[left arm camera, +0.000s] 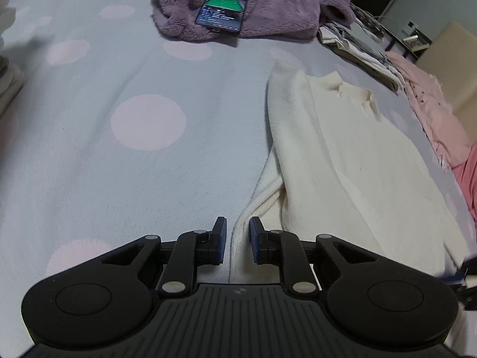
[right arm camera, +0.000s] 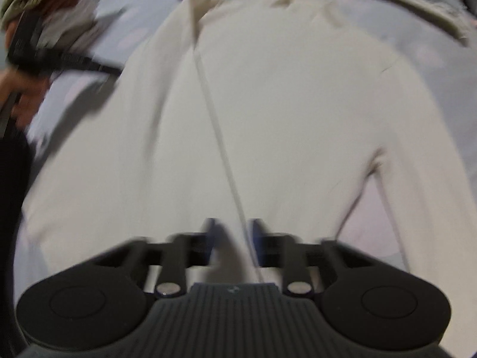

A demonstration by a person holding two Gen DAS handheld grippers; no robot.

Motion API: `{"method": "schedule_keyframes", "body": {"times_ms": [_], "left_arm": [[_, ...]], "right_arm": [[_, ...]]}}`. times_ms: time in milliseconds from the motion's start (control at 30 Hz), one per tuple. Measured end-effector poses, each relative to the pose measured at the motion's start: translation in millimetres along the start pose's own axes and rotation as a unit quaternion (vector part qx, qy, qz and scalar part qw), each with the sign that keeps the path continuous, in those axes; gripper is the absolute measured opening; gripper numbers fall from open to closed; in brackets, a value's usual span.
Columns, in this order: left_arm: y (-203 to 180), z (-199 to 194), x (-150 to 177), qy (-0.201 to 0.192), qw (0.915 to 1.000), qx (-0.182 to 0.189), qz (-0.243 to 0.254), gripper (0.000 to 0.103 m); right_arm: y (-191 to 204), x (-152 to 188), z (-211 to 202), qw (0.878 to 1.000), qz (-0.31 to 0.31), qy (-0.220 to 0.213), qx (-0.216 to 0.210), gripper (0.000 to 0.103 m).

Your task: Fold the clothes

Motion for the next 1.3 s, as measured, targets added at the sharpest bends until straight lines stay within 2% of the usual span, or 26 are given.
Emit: {"method": "schedule_keyframes", "body": {"times_ms": [100,167,233,300,467,567,600,633,733,833,967,1033,1067,1133,1200,1233,1267,1300], "left_arm": [[3.6,-0.1,-0.2,-0.003,0.9999,0.003,-0.009,0.014],[5.5,-1.6,-0.2,-0.007,0.9999,0.001,-0.011,0.014],[7.1,-5.1,-0.2,-0.014,0.9997,-0.016,-0.009,0.007],[12.8,-8.8,-1.2,-0.022,0.9992,-0.031,-0.016,0.006],[19.3,-14.1,-3.2,-0.033,0.9985,-0.032,-0.030,0.006],[1.1,-14.4,-3.0,-0.048,0.9987,-0.002,0.013,0.007],[-5.3,-14.5,-2.9,-0.053,0.9982,0.009,0.027,0.012],[-14.3,-12.3,-3.6,-0.056,0.9969,0.001,0.056,0.015],[-44.2,-3.3,-2.6,-0.054,0.9847,-0.026,0.164,0.017],[-68.0,10.2,2.6,-0.034,0.9686,-0.047,0.242,0.019],[-84.7,17.3,5.4,-0.044,0.9501,-0.074,0.300,0.019],[-86.2,22.4,3.0,-0.043,0.9436,-0.105,0.311,0.019],[-82.9,23.0,0.6,-0.045,0.9450,-0.110,0.305,0.007],[-75.3,23.6,-4.4,-0.048,0.9488,-0.116,0.290,0.003],[-47.6,21.3,-10.9,-0.049,0.9778,-0.083,0.186,0.003],[-33.1,20.1,-14.3,-0.049,0.9882,-0.064,0.130,0.004],[-15.4,21.7,-13.5,-0.046,0.9963,-0.036,0.062,0.006],[2.8,23.6,-12.2,-0.043,0.9990,-0.007,-0.009,0.009]], "right_arm": [[-0.9,4.4,-7.0,1.000,0.006,0.000,-0.030,0.003],[-8.5,5.7,-13.8,1.000,0.020,-0.009,-0.017,0.003],[-21.0,10.1,-23.2,0.999,0.046,-0.021,-0.009,0.002],[-35.5,16.6,-34.6,0.996,0.079,-0.039,0.005,0.002],[-47.8,33.4,-40.6,0.992,0.120,-0.043,0.023,0.003],[-39.4,36.0,-37.5,0.992,0.119,-0.041,0.028,0.003],[-35.7,35.6,-36.7,0.992,0.118,-0.040,0.031,0.003],[-32.1,34.7,-35.6,0.992,0.116,-0.039,0.034,0.003],[-26.8,32.7,-34.1,0.992,0.115,-0.039,0.038,0.004],[-26.4,34.0,-35.7,0.991,0.118,-0.041,0.038,0.005],[-25.1,35.1,-34.0,0.991,0.120,-0.044,0.036,0.005],[-24.7,34.5,-32.5,0.991,0.120,-0.044,0.036,0.006],[-24.9,34.7,-32.3,0.991,0.120,-0.044,0.036,0.006],[-25.2,34.4,-33.4,0.991,0.123,-0.046,0.033,0.006],[-25.3,34.2,-37.6,0.990,0.131,-0.056,0.023,0.005],[-25.5,34.4,-39.9,0.989,0.135,-0.061,0.017,0.005],[-25.7,34.8,-41.6,0.988,0.139,-0.065,0.012,0.005],[-25.4,35.6,-41.7,0.988,0.139,-0.065,0.010,0.005]]}}
Point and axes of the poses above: each gripper's, at about its wrist camera, not at the fingertips, and z roughly the way its jaws point, y to its left, x to its underside, the point moved 2 cm from there along z, roughly the way its jaws point, and after that the axes turned 6 degrees about z, right-handed, at the moved point
